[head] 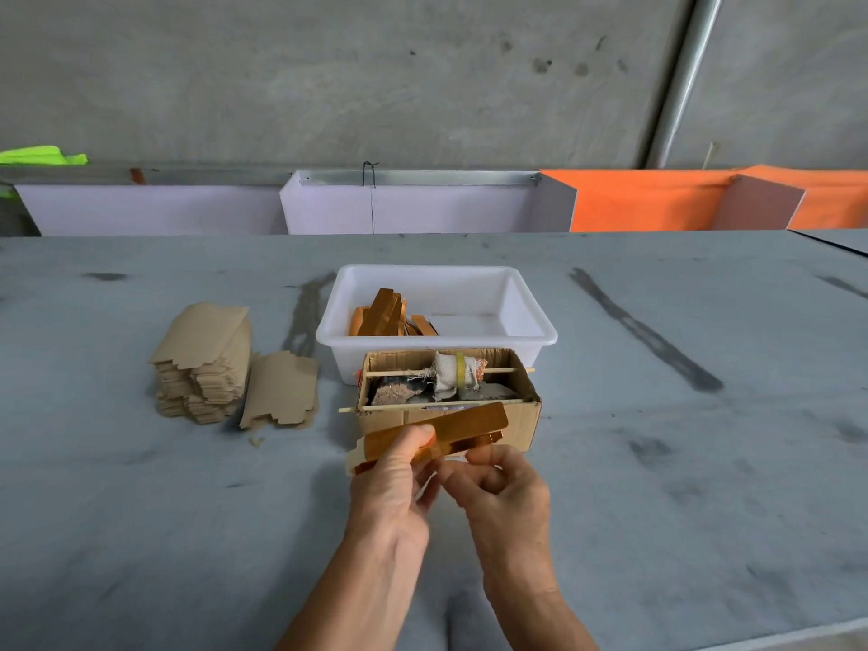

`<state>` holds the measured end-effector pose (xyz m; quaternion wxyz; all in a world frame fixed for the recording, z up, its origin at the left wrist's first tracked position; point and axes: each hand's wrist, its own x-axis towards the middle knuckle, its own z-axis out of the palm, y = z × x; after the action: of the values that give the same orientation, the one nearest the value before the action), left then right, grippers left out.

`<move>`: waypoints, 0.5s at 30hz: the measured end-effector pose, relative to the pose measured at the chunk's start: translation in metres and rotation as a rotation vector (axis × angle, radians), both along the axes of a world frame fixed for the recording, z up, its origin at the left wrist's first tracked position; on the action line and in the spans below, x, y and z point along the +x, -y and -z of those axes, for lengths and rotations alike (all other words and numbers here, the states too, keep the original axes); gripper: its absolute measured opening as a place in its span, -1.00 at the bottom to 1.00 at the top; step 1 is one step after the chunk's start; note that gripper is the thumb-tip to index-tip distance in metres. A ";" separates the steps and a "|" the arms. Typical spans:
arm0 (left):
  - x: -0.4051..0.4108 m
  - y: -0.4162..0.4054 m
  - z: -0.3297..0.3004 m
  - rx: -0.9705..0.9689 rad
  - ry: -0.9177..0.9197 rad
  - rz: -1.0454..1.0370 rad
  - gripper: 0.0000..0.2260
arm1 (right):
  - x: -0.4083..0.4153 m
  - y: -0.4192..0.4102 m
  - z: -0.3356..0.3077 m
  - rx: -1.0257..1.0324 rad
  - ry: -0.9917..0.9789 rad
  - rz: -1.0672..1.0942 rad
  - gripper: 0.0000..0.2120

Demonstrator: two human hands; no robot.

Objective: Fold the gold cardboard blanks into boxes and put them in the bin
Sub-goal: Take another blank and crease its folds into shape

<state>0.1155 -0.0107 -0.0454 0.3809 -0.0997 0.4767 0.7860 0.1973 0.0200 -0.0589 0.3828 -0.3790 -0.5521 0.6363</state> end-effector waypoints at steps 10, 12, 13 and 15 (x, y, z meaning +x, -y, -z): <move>0.000 0.003 -0.003 -0.098 0.024 0.082 -0.78 | 0.005 -0.012 -0.003 0.238 -0.199 -0.078 -0.80; 0.003 0.003 -0.001 -0.111 0.001 0.102 -0.86 | 0.007 -0.012 -0.003 0.244 -0.207 -0.088 -0.83; 0.004 0.004 0.000 -0.112 -0.012 0.102 -0.87 | 0.009 -0.012 -0.003 0.255 -0.201 -0.084 -0.86; 0.005 0.004 0.002 -0.114 -0.048 0.085 -0.84 | 0.012 -0.012 -0.003 0.274 -0.179 -0.077 -0.93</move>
<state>0.1209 -0.0148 -0.0478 0.3960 -0.0820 0.5335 0.7429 0.2090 0.0325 -0.0559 0.4539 -0.2435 -0.6117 0.6005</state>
